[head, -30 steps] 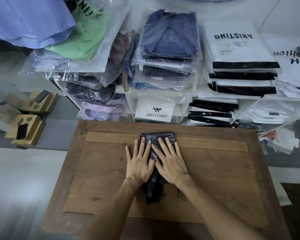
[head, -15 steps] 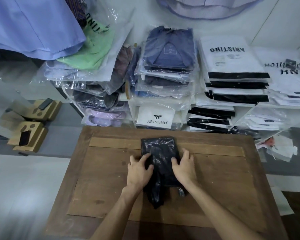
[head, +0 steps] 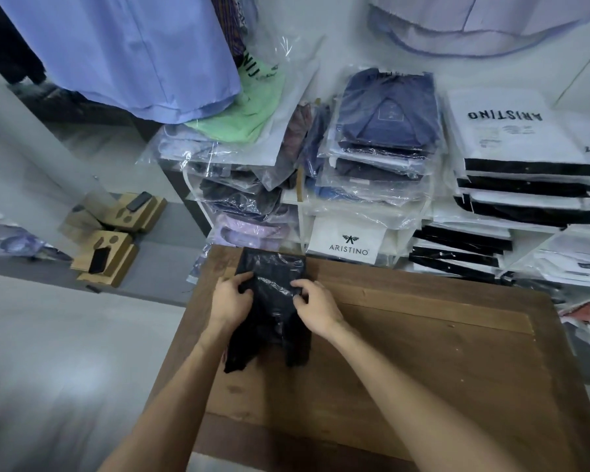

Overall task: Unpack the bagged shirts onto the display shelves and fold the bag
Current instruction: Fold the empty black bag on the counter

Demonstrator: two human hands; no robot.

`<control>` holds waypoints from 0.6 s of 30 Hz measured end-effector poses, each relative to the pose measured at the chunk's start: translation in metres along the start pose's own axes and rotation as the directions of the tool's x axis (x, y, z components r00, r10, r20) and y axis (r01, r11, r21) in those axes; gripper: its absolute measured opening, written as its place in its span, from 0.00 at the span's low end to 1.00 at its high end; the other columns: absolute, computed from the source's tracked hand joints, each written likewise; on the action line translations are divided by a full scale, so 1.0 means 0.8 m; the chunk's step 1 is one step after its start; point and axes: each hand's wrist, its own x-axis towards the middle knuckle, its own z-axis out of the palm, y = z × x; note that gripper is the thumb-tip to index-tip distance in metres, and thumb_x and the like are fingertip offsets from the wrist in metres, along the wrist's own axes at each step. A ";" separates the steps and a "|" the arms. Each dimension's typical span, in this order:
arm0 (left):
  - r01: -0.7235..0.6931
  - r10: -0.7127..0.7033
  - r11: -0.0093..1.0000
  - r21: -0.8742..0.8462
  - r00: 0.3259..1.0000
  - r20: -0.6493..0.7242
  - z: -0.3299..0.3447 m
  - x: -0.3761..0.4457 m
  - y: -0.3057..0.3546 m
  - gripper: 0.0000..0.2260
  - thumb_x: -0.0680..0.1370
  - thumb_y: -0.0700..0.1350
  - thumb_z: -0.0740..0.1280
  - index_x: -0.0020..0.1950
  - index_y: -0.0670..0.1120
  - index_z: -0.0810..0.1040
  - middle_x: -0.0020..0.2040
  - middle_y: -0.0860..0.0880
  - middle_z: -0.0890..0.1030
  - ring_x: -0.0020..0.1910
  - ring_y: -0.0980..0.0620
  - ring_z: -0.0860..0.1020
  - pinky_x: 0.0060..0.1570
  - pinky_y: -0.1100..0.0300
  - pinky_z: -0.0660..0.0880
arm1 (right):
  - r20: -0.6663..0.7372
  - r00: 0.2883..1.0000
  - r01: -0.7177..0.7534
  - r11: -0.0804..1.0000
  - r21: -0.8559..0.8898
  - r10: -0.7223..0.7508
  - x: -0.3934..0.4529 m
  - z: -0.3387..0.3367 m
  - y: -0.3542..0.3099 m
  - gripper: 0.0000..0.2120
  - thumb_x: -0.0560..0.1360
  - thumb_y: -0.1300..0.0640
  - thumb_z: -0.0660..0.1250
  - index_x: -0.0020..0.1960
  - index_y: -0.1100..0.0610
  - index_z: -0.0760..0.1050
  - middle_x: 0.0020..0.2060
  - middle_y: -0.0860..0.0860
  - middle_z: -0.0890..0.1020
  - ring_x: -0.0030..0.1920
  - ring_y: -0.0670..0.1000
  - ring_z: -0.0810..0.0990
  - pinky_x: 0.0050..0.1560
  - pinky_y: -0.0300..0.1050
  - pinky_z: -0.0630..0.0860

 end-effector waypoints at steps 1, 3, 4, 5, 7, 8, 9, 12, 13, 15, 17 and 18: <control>0.003 -0.003 1.000 0.001 1.000 -0.031 -0.008 0.002 -0.007 0.23 0.76 0.37 0.66 0.71 0.50 0.78 0.66 0.39 0.76 0.69 0.45 0.72 0.72 0.59 0.66 | 0.012 1.000 0.018 1.000 -0.003 -0.018 0.005 0.008 -0.011 0.19 0.81 0.58 0.64 0.72 0.53 0.74 0.63 0.53 0.77 0.65 0.53 0.76 0.69 0.45 0.70; 0.007 -0.007 1.000 -0.001 0.998 -0.067 -0.020 0.006 -0.022 0.25 0.76 0.38 0.67 0.73 0.49 0.76 0.68 0.38 0.72 0.71 0.44 0.68 0.74 0.59 0.62 | 0.056 0.997 0.056 0.998 -0.029 -0.054 0.010 0.021 -0.030 0.24 0.81 0.57 0.65 0.76 0.54 0.69 0.66 0.53 0.74 0.65 0.53 0.75 0.70 0.45 0.68; 0.013 -0.014 1.000 -0.004 0.997 -0.071 -0.025 0.006 -0.030 0.26 0.76 0.37 0.67 0.74 0.48 0.74 0.69 0.37 0.70 0.71 0.43 0.67 0.75 0.59 0.61 | 0.080 0.995 0.070 0.996 -0.059 -0.066 0.012 0.029 -0.036 0.26 0.81 0.57 0.65 0.78 0.55 0.67 0.66 0.54 0.73 0.65 0.54 0.75 0.71 0.45 0.68; 0.007 -0.007 1.000 -0.001 0.998 -0.068 -0.025 0.010 -0.041 0.26 0.76 0.36 0.68 0.75 0.47 0.73 0.70 0.37 0.67 0.73 0.42 0.65 0.75 0.58 0.60 | 0.096 0.992 0.087 0.992 -0.091 -0.078 0.015 0.036 -0.039 0.27 0.81 0.58 0.64 0.79 0.57 0.64 0.66 0.55 0.72 0.65 0.54 0.75 0.72 0.45 0.67; -0.016 0.018 0.998 0.063 0.999 -0.041 -0.024 0.020 -0.062 0.26 0.76 0.37 0.68 0.74 0.48 0.73 0.70 0.35 0.67 0.74 0.41 0.63 0.76 0.57 0.60 | 0.128 0.989 0.089 0.984 -0.157 -0.069 0.021 0.049 -0.042 0.28 0.81 0.60 0.63 0.80 0.59 0.61 0.66 0.56 0.71 0.66 0.56 0.74 0.73 0.43 0.64; -0.025 0.028 0.993 0.115 0.999 -0.025 -0.023 0.024 -0.070 0.25 0.77 0.39 0.68 0.74 0.49 0.73 0.70 0.36 0.69 0.74 0.40 0.63 0.75 0.56 0.61 | 0.146 0.988 0.070 0.981 -0.180 -0.043 0.023 0.054 -0.042 0.29 0.81 0.61 0.62 0.80 0.59 0.60 0.66 0.57 0.70 0.67 0.57 0.73 0.72 0.43 0.64; -0.053 0.055 0.980 0.190 0.998 -0.005 -0.019 0.029 -0.080 0.24 0.78 0.41 0.68 0.74 0.51 0.73 0.71 0.37 0.69 0.73 0.38 0.65 0.75 0.53 0.62 | 0.157 0.987 0.055 0.980 -0.192 -0.024 0.025 0.060 -0.039 0.29 0.82 0.61 0.62 0.81 0.59 0.59 0.66 0.57 0.69 0.67 0.58 0.73 0.72 0.45 0.65; -0.029 0.010 0.877 0.479 0.999 0.043 -0.011 0.017 -0.083 0.22 0.83 0.55 0.61 0.78 0.62 0.65 0.76 0.42 0.62 0.73 0.36 0.63 0.73 0.42 0.62 | 0.202 0.977 -0.013 0.972 -0.234 0.062 0.023 0.067 -0.031 0.30 0.82 0.59 0.62 0.82 0.56 0.56 0.74 0.59 0.64 0.72 0.61 0.70 0.75 0.50 0.66; -0.032 0.010 0.853 0.521 0.999 0.044 -0.008 0.017 -0.088 0.22 0.84 0.58 0.58 0.78 0.66 0.61 0.77 0.43 0.60 0.73 0.36 0.62 0.73 0.40 0.60 | 0.200 0.977 -0.022 0.969 -0.247 0.074 0.024 0.069 -0.026 0.31 0.83 0.58 0.62 0.82 0.55 0.55 0.77 0.59 0.61 0.75 0.61 0.67 0.76 0.51 0.64; -0.028 0.008 0.847 0.530 0.999 0.040 -0.005 0.013 -0.086 0.22 0.84 0.60 0.55 0.79 0.68 0.59 0.79 0.43 0.58 0.74 0.37 0.60 0.75 0.40 0.57 | 0.210 0.973 -0.031 0.961 -0.276 0.091 0.023 0.063 -0.026 0.32 0.82 0.56 0.63 0.82 0.54 0.54 0.80 0.59 0.57 0.77 0.61 0.64 0.77 0.50 0.62; -0.021 0.017 0.842 0.540 1.000 0.014 -0.013 0.011 -0.073 0.22 0.83 0.59 0.59 0.77 0.67 0.63 0.78 0.42 0.58 0.74 0.36 0.61 0.75 0.39 0.57 | 0.239 0.967 -0.008 0.952 -0.307 0.085 0.022 0.053 -0.028 0.33 0.81 0.54 0.65 0.82 0.53 0.55 0.80 0.59 0.58 0.77 0.61 0.65 0.76 0.50 0.63; -0.015 0.013 0.832 0.555 1.000 0.006 -0.018 0.014 -0.067 0.22 0.81 0.57 0.62 0.76 0.66 0.66 0.78 0.41 0.58 0.73 0.35 0.62 0.75 0.39 0.57 | 0.253 0.963 -0.006 0.947 -0.322 0.092 0.020 0.044 -0.031 0.33 0.81 0.52 0.65 0.82 0.53 0.57 0.78 0.59 0.60 0.75 0.61 0.67 0.75 0.51 0.65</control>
